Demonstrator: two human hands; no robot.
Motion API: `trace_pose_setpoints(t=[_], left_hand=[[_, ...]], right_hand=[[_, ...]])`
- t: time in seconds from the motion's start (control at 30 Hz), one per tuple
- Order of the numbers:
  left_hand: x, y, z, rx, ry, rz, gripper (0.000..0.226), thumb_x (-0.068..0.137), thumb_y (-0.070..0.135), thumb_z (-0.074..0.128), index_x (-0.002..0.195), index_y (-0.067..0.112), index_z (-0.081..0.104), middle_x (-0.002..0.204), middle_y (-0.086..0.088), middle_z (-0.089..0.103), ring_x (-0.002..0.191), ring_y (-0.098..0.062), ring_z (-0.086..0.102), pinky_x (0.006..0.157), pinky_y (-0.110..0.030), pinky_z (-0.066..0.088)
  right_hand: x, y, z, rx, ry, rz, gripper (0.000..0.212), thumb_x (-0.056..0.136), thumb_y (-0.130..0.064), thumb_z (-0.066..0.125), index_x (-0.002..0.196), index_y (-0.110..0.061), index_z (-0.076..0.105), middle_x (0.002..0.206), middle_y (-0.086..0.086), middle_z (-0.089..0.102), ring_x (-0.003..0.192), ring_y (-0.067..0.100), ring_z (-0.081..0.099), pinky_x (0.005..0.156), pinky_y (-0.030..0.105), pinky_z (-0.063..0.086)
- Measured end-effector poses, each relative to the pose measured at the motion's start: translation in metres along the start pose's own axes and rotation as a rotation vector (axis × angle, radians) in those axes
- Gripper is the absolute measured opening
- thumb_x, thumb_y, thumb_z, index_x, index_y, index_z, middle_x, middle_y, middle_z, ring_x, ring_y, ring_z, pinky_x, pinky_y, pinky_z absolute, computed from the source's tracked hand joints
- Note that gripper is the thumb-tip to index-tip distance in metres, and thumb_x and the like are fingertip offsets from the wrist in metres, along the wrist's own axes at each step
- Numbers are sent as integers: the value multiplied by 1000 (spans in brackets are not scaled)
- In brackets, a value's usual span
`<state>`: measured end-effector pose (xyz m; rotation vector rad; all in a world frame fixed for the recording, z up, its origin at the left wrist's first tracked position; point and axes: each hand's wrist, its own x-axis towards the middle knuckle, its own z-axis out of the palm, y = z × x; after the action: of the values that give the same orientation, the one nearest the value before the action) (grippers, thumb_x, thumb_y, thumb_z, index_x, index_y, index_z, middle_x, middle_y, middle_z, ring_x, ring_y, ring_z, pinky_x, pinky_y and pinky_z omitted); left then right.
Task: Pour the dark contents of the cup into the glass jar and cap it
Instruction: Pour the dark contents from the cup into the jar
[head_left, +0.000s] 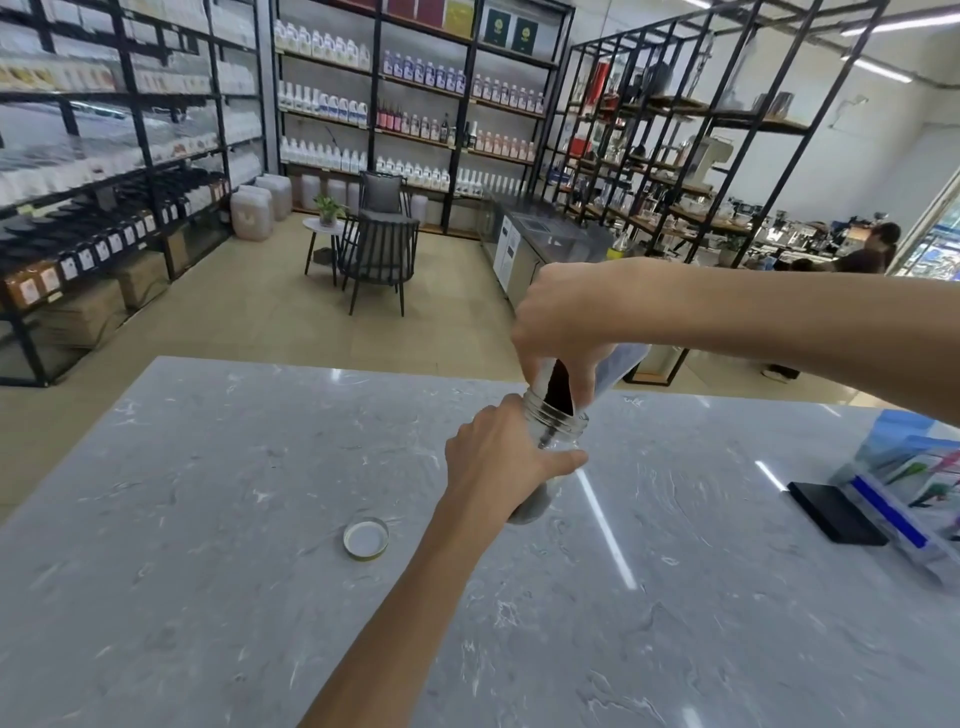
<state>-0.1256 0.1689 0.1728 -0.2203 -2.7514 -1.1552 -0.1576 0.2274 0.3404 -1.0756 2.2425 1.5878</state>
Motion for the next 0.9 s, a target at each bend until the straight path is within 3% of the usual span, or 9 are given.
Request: trace_pose_setpoints(t=[0.17,0.27,0.4,0.53,0.7,0.77,0.9], left_hand=[[-14,-3,2,38,12,11,69,69,74,73,111,23,56,101,2,68,96,-26,66,71,-35,41],[-13,0,0,64,-20,9,68,71,72,74,113,21,56,104,1,69,99,-27,65,74,-36,43],[-22,-3,-3,69,13,3,70,70,73,74,114,23,55,103,1,66,98,-25,66,73,-36,42],[-22,-1,-9,73,20,-17,66,69,74,73,107,23,56,101,2,67,97,-26,65,73,-36,42],[-28,-2,-13,102,63,-14,68,68,75,73,108,23,56,100,1,67,94,-26,64,71,-35,36],[-22,-2,-14,97,49,-26,66,69,75,72,108,23,56,101,1,69,96,-27,65,71,-35,38],[-18,-3,-14,84,43,-38,68,70,71,75,111,20,55,106,-2,68,101,-29,65,74,-36,38]], right_hand=[[-6,-5,6,-7,56,-18,63,71,-69,72,129,-46,58,65,-20,41,74,15,49,57,25,30],[-10,-4,5,60,20,-23,64,74,-67,72,132,-46,56,75,-24,46,80,13,49,66,28,35],[-10,-8,7,17,90,-28,63,72,-69,71,130,-49,57,62,-21,36,67,13,45,54,25,30],[-17,-1,3,136,94,-14,65,70,-70,72,130,-50,56,79,-24,46,78,12,50,70,28,45],[-11,-8,6,19,153,-36,67,70,-71,71,132,-50,54,98,-16,67,77,18,51,66,30,39],[-10,-9,3,24,142,-12,66,72,-69,71,132,-49,54,99,-14,68,78,19,51,67,30,39],[-5,-12,1,-36,156,11,60,73,-66,72,128,-48,58,81,-12,58,76,20,51,65,30,38]])
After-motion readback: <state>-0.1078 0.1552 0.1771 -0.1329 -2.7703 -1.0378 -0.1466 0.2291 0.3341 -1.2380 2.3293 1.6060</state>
